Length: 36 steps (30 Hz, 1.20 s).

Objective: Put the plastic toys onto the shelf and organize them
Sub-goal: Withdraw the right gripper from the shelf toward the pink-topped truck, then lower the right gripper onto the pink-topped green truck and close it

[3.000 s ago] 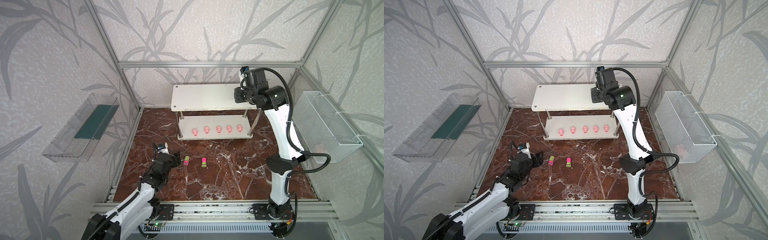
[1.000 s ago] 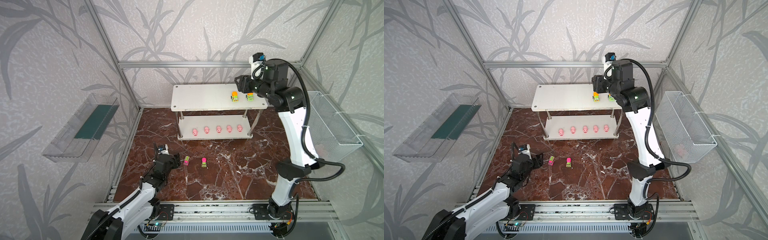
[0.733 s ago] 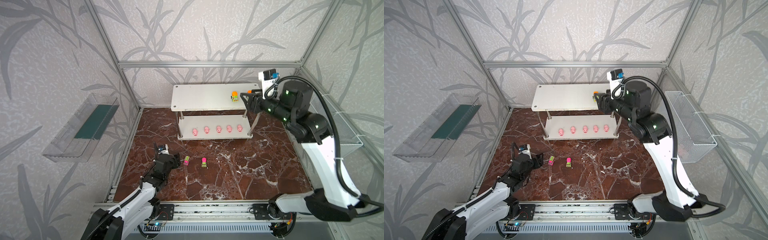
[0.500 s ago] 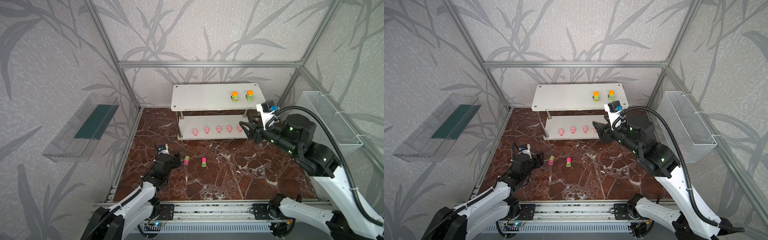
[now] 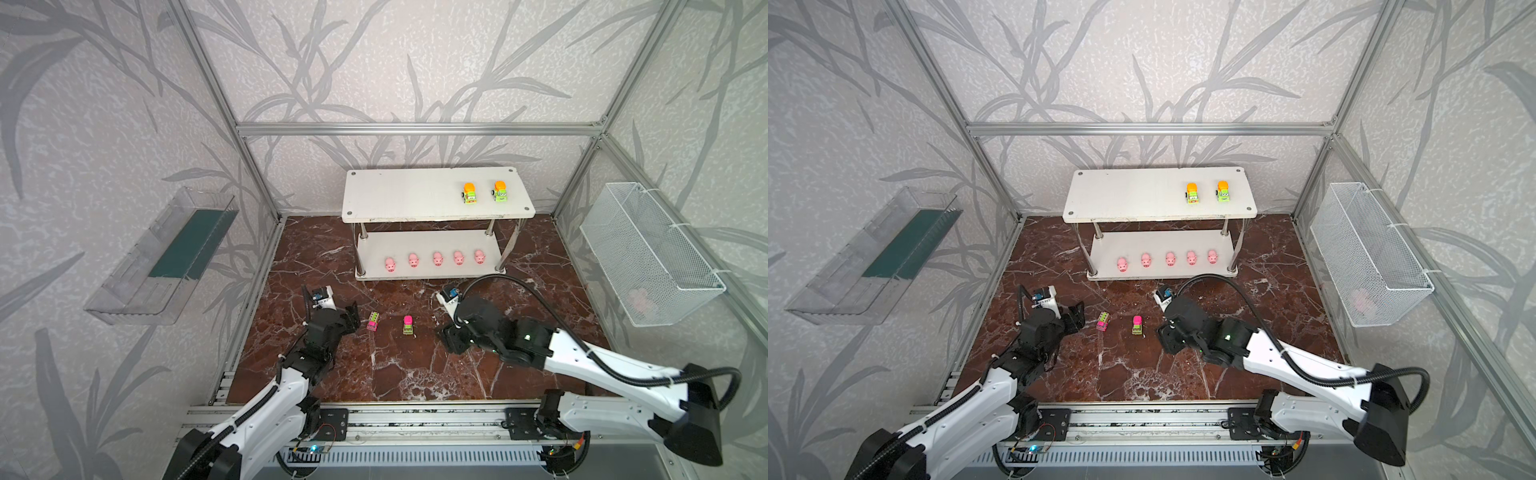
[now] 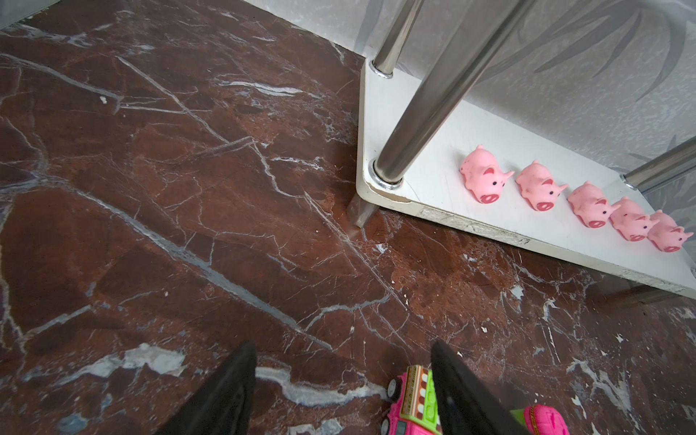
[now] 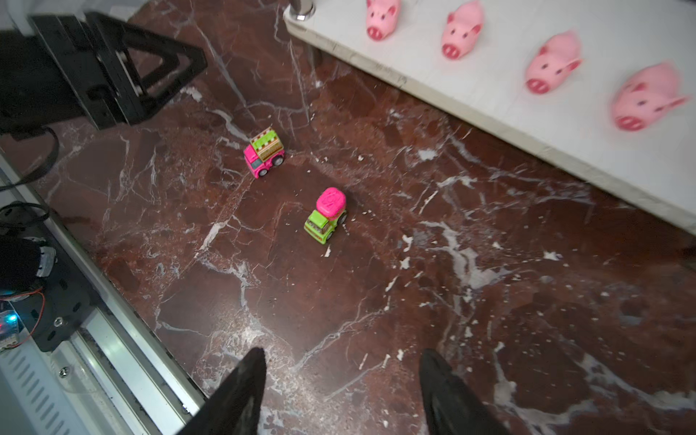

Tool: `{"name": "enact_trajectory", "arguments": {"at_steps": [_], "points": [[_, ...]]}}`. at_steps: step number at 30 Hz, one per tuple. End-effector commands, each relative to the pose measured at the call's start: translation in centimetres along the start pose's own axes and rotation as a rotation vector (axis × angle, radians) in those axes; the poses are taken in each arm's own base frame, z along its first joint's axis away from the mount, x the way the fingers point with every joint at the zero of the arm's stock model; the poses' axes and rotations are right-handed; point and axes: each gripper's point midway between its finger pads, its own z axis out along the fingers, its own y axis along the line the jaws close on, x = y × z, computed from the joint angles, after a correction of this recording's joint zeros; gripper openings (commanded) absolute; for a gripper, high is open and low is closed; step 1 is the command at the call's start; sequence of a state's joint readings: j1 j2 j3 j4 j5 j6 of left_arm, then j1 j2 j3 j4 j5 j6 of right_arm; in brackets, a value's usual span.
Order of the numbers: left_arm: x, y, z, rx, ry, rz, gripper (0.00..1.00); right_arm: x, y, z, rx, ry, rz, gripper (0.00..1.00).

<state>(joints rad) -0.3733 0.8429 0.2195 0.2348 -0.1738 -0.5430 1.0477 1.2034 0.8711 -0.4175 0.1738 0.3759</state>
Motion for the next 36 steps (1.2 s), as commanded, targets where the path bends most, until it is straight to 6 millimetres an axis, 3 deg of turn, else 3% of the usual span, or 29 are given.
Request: {"name": "enact_trajectory", "arguments": {"at_steps": [1, 4, 7, 15, 25, 36], "points": [[-3.0, -1.8, -0.4, 0.034, -0.059, -0.017, 0.77, -0.7, 2.0, 3.1, -0.022, -0.009, 0.078, 0.66], [-4.3, -2.9, -0.6, 0.057, -0.062, -0.019, 0.84, 0.1, 2.8, 5.8, -0.023, 0.056, 0.094, 0.66], [-4.9, -3.5, -0.8, 0.077, -0.065, -0.026, 0.86, 0.2, 2.6, 7.4, 0.014, 0.068, 0.112, 0.66], [-4.4, -3.2, -0.7, 0.064, -0.055, -0.017, 0.84, -1.1, 2.1, 9.4, 0.086, 0.035, 0.144, 0.67], [-3.7, -2.7, -0.5, 0.053, -0.051, -0.016, 0.83, -0.6, 1.5, 12.6, 0.141, 0.064, 0.168, 0.67], [-3.3, -2.4, -0.2, 0.042, -0.046, -0.007, 0.82, -0.7, 0.4, 14.5, 0.174, 0.057, 0.209, 0.61]]}}
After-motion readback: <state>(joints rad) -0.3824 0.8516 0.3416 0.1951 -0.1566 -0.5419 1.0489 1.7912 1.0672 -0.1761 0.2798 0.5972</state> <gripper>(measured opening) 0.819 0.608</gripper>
